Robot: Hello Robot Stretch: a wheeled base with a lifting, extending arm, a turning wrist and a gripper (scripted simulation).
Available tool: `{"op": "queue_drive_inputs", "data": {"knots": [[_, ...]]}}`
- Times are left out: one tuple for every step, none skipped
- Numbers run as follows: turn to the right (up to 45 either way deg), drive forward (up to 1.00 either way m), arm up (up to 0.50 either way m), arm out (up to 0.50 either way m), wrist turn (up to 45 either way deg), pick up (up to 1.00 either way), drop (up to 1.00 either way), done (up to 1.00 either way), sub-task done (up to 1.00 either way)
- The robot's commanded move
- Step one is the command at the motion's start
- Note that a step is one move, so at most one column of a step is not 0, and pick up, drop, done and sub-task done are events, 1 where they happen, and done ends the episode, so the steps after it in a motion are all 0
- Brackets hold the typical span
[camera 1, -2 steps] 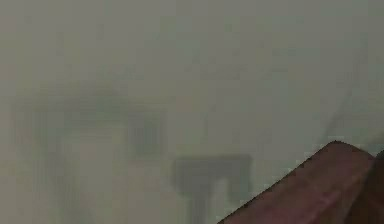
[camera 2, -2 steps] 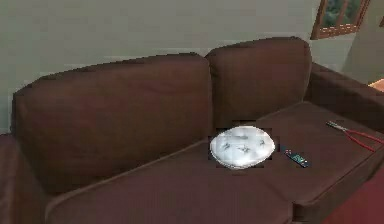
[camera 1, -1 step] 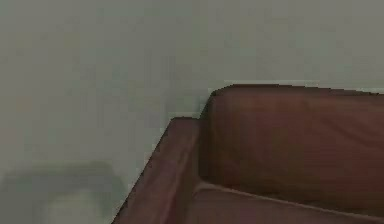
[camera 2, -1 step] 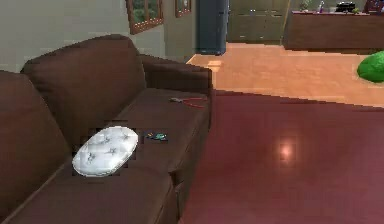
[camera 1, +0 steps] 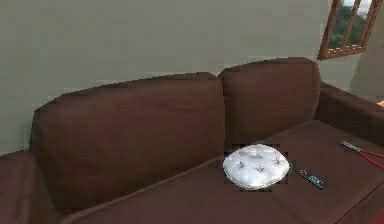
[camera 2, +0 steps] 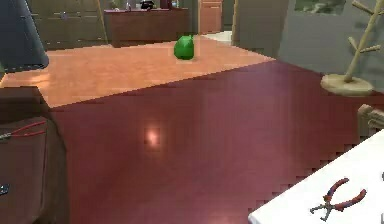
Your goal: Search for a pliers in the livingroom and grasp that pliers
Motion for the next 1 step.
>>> {"op": "queue_drive_inputs", "data": {"knots": [[39.0,0.0,0.0,0.0,0.0,0.0,0.0,0.0,0.0]]}}
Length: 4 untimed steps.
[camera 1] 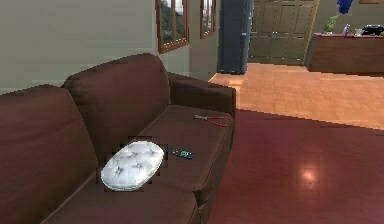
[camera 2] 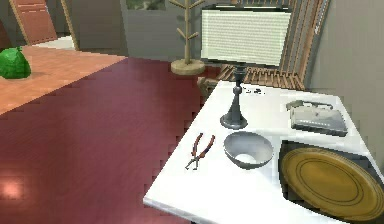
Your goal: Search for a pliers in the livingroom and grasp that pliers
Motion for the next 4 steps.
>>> {"op": "queue_drive_inputs", "data": {"knots": [[0.0,0.0,0.5,0.0,0.0,0.0,0.0,0.0,0.0],[0.0,0.0,0.38,0.0,0.0,0.0,0.0,0.0,0.0],[0.0,0.0,0.0,0.18,0.0,0.0,0.0,0.0,0.0],[0.0,0.0,0.0,0.0,45.0,0.0,0.0,0.0,0.0]]}}
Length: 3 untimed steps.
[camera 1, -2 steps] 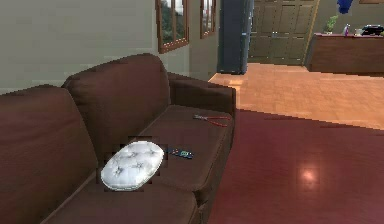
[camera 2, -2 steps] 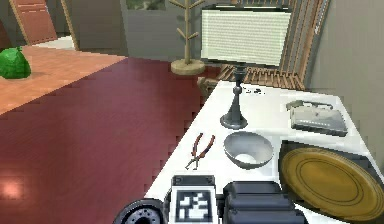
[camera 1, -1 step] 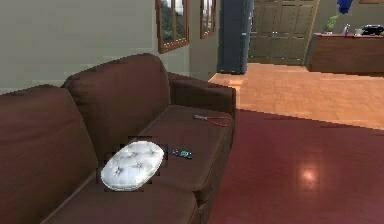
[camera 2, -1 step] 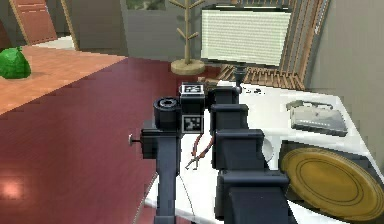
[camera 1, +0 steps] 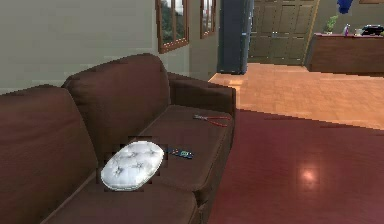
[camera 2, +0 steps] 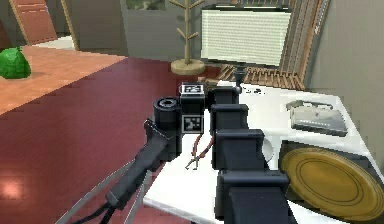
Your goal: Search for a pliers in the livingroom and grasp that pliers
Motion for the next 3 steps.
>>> {"op": "queue_drive_inputs", "data": {"knots": [[0.0,0.0,0.0,0.0,45.0,0.0,0.0,0.0,0.0],[0.0,0.0,0.0,0.0,45.0,0.0,0.0,0.0,0.0],[0.0,0.0,0.0,0.0,45.0,0.0,0.0,0.0,0.0]]}}
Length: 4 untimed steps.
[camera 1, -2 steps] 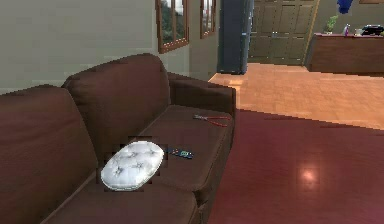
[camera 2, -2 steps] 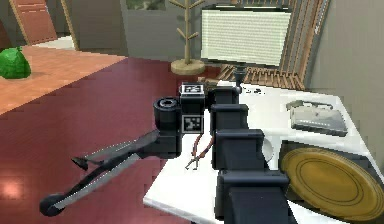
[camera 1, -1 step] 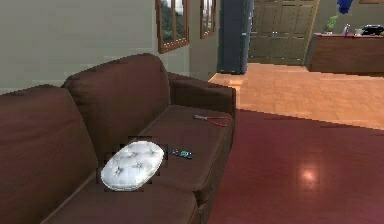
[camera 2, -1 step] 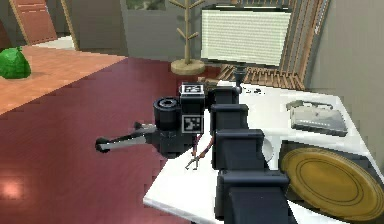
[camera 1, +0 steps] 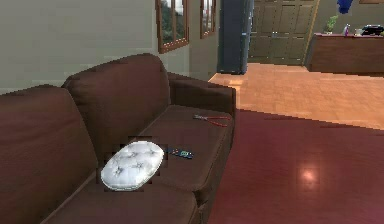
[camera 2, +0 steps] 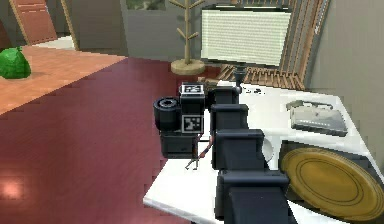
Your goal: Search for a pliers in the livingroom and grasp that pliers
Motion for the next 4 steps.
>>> {"op": "queue_drive_inputs", "data": {"knots": [[0.0,0.0,0.0,0.0,9.0,0.0,0.0,0.0,0.0],[0.0,0.0,-0.14,0.0,0.0,0.0,0.0,0.0,0.0],[0.0,0.0,0.0,0.0,0.0,1.0,0.0,0.0,0.0],[0.0,0.0,0.1,0.0,0.0,0.0,0.0,0.0,0.0]]}}
